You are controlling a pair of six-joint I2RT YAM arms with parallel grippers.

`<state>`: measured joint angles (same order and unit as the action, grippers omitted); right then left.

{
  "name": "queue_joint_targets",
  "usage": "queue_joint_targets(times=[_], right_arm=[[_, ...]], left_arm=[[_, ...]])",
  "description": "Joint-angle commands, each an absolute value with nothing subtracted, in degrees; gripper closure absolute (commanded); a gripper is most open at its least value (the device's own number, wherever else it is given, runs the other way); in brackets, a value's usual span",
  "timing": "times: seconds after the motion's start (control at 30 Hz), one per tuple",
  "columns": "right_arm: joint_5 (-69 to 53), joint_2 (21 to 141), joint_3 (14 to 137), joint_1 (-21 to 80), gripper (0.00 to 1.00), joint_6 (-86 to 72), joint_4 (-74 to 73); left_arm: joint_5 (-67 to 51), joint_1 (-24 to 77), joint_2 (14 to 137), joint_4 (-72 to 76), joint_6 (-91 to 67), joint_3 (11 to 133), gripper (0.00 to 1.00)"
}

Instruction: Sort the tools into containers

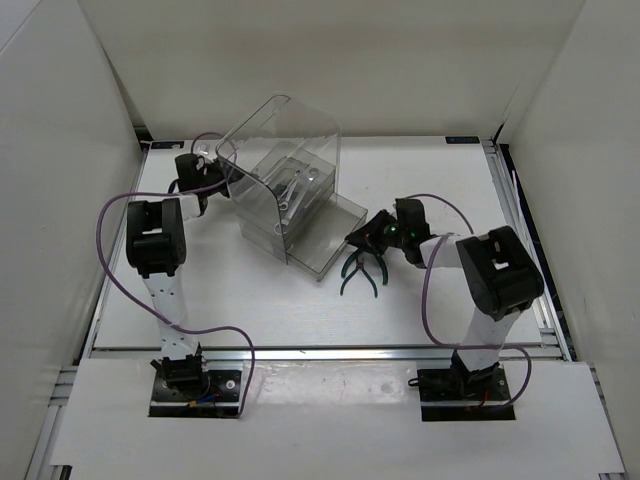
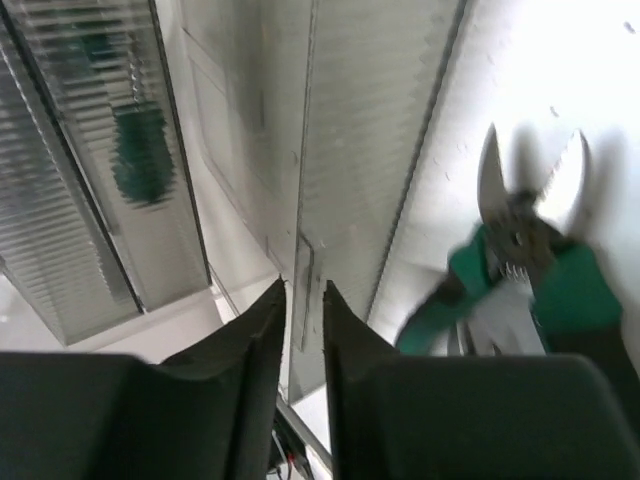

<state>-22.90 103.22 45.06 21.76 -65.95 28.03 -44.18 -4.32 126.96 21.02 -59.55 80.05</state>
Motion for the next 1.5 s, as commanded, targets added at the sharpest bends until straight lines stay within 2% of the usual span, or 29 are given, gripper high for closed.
queue_joint_targets(times=[0.0,0.1,0.13,0.27,0.43,0.53,0.73,1.13,1.2,1.23,1.33,1.47], right_arm=[[-23.0,96.7,44.2,21.0,0.74,-61.0,22.6],[-20.4,89.0,44.6,21.3,0.66,-54.9,18.8],[-19.9,87.4,46.8,21.4,0.63,-51.9,12.9],[-12.5,84.4,52.6,23.5,0.63,-30.6,-7.5],[0.0,80.5,47.4,30.9,0.63,-21.8,-12.9],[9.6,79.8,44.1,35.6,0.63,-20.2,-14.1],[16.5,80.0,40.4,40.7,0.62,-21.8,-13.8],[14.8,88.4,41.2,42.5,0.62,-23.2,-12.3],[14.0,90.7,41.9,42.7,0.68,-23.4,-12.9],[13.9,91.2,42.7,42.5,0.84,-23.6,-13.7],[14.4,91.2,43.0,42.9,0.99,-24.6,-15.1],[16.9,84.4,42.2,43.6,1.0,-26.7,-18.6]], left_arm=[[-44.8,-4.2,122.3,21.6,-59.4,79.3,0.68],[-44.6,-4.4,121.6,21.5,-59.5,78.2,0.67],[-44.6,-4.6,121.5,21.7,-59.8,77.9,0.67],[-44.3,-4.9,120.6,23.6,-61.3,75.2,0.67],[-43.9,-5.3,118.7,23.6,-62.2,70.9,0.65],[-43.8,-5.4,117.6,25.7,-64.0,67.0,0.65],[-43.4,-6.2,115.7,26.7,-65.9,62.3,0.63],[-43.1,-6.2,115.3,26.5,-66.9,61.2,0.58],[-42.9,-6.3,115.2,26.5,-67.5,61.0,0.57],[-42.9,-6.2,115.1,26.5,-67.5,60.8,0.57],[-42.9,-6.3,115.2,26.7,-68.0,60.6,0.56],[-42.5,-6.3,115.2,27.1,-68.6,60.2,0.55]])
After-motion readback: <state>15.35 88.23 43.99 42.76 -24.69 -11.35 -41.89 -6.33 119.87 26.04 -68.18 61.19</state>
